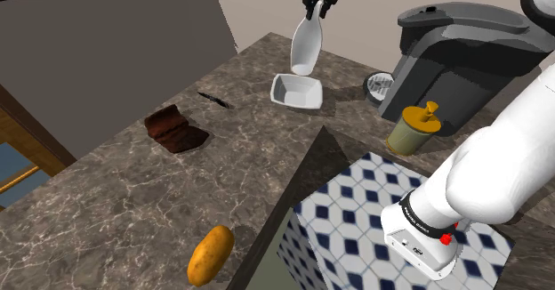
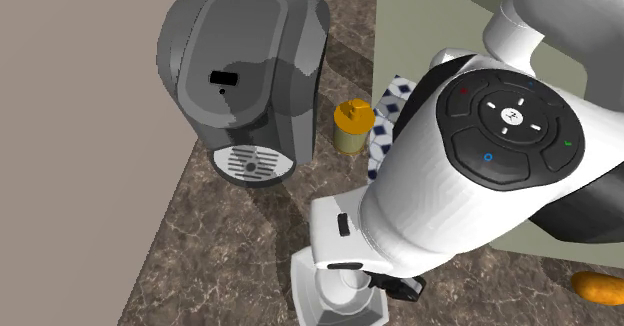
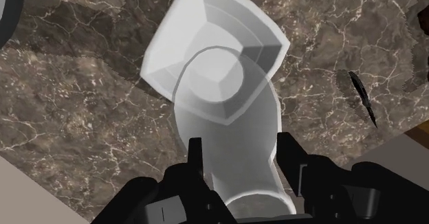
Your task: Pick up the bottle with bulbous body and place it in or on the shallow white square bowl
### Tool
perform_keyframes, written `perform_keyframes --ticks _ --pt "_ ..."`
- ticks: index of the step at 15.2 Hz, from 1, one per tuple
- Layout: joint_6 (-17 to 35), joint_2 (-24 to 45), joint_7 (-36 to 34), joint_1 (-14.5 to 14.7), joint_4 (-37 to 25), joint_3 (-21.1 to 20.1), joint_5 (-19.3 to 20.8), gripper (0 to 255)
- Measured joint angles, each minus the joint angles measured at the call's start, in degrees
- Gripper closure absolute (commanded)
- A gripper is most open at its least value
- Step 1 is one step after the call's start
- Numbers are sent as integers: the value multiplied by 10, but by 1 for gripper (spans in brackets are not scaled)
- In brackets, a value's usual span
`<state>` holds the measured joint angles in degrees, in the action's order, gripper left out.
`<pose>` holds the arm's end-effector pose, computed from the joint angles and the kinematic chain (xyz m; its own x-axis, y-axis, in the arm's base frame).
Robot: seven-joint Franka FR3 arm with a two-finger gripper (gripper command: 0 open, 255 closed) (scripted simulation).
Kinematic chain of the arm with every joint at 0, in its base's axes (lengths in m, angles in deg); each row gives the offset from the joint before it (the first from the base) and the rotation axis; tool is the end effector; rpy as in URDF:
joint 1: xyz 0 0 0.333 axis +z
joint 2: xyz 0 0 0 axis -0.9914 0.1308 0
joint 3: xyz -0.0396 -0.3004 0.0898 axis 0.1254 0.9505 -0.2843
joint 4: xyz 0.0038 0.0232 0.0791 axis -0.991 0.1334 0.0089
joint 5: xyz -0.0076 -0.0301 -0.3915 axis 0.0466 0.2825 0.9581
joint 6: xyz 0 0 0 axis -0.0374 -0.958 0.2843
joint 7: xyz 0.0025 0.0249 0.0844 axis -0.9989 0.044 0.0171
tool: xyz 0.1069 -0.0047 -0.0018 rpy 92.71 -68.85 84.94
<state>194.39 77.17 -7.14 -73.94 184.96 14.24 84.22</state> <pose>0.5911 -0.0593 0.5712 0.9813 -0.1524 0.1179 -0.1534 -0.9882 -0.0011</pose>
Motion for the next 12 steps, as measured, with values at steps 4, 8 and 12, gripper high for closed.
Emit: perform_keyframes --ticks 4,8,12 --pt "31 -3 -2 1 34 -1 1 255" --pt "63 -1 -2 1 64 -1 0 255" --pt "91 2 -1 1 89 -1 -1 255"
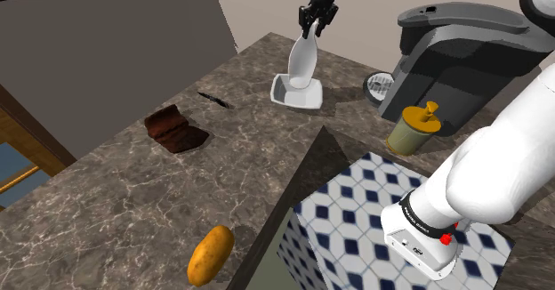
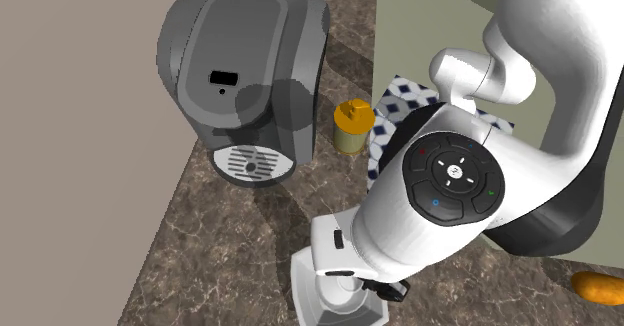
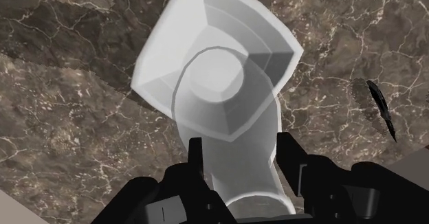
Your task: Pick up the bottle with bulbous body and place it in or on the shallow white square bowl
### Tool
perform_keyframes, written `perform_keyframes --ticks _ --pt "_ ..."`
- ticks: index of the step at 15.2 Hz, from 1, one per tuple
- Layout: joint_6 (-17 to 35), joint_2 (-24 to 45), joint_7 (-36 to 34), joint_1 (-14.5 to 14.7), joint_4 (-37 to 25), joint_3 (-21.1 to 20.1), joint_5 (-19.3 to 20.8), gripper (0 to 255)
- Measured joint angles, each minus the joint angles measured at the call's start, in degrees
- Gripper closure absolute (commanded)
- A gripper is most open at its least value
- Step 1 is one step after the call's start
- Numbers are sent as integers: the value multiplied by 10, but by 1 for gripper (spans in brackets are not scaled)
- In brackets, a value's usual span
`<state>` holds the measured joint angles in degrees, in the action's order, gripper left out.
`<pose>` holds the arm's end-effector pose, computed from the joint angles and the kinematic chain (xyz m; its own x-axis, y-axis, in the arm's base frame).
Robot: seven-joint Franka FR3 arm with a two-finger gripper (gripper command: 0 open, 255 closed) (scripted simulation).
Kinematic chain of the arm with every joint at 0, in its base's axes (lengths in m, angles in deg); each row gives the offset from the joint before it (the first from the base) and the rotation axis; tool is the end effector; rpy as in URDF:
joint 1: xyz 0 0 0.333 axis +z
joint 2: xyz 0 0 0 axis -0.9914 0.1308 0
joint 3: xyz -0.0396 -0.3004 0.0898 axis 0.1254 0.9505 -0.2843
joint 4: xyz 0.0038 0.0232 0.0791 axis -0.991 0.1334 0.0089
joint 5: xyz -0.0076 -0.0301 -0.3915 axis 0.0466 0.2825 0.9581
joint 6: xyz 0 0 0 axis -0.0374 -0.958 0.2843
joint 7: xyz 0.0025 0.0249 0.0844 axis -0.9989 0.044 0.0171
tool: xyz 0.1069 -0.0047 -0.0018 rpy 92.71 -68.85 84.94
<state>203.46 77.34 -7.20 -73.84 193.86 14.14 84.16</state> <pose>0.5910 -0.0582 0.5089 0.9813 -0.1522 0.1180 -0.1531 -0.9882 -0.0011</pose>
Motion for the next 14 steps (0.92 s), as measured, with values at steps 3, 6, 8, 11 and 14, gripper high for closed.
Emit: perform_keyframes --ticks 3,6,8,11,14 --pt "24 3 0 0 21 0 -1 255" --pt "41 6 1 0 35 0 -2 255" --pt "43 6 1 0 37 0 -2 255" --pt "44 6 1 0 37 0 -2 255" --pt "44 7 1 0 37 0 -2 0"
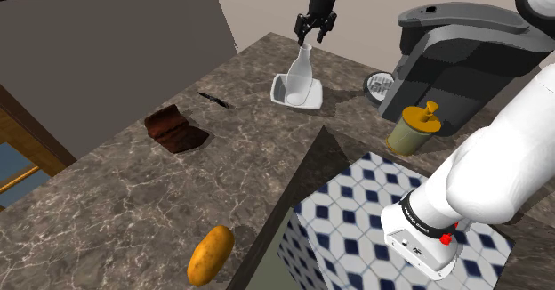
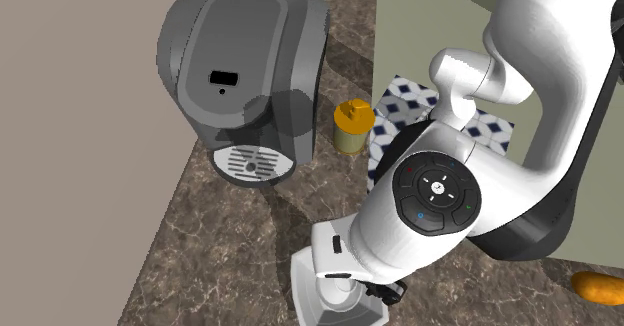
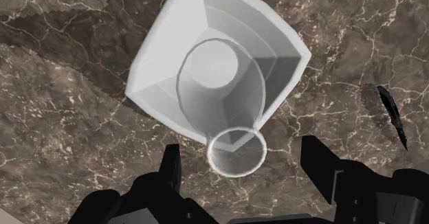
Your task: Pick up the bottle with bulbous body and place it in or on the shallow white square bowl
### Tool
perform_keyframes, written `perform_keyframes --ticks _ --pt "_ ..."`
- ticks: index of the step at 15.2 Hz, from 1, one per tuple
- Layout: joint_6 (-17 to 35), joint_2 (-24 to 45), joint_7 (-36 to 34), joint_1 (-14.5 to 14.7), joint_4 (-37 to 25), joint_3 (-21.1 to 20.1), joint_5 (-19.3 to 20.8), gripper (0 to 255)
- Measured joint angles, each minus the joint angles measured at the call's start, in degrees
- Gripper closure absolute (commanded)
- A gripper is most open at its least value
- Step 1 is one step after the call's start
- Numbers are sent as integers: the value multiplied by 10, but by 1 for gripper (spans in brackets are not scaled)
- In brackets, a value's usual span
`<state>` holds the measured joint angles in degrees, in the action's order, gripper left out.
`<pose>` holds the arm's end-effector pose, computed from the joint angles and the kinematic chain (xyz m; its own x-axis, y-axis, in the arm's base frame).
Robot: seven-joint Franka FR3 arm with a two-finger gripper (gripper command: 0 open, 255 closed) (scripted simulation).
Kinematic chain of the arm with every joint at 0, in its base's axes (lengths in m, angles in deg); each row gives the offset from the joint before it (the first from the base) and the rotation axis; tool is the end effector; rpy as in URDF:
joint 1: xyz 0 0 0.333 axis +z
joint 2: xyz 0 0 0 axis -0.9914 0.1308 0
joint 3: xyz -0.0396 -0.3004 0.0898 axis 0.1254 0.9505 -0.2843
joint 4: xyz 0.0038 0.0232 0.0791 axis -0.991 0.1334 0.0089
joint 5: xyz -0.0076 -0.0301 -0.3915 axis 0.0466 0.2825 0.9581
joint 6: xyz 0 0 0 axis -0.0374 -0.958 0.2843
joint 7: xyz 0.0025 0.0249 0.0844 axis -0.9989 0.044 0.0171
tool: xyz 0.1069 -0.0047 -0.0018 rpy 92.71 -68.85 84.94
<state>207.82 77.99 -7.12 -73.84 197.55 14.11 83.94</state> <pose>0.5905 -0.0578 0.4785 0.9811 -0.1525 0.1187 -0.1534 -0.9882 -0.0014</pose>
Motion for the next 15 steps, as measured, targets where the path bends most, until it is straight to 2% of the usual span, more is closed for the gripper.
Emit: perform_keyframes --ticks 4,9,15 --pt "0 0 0 0 0 0 0 0" --pt "-61 -18 -4 2 -45 -1 5 0" --pt "-67 -21 -4 2 -47 0 7 0"
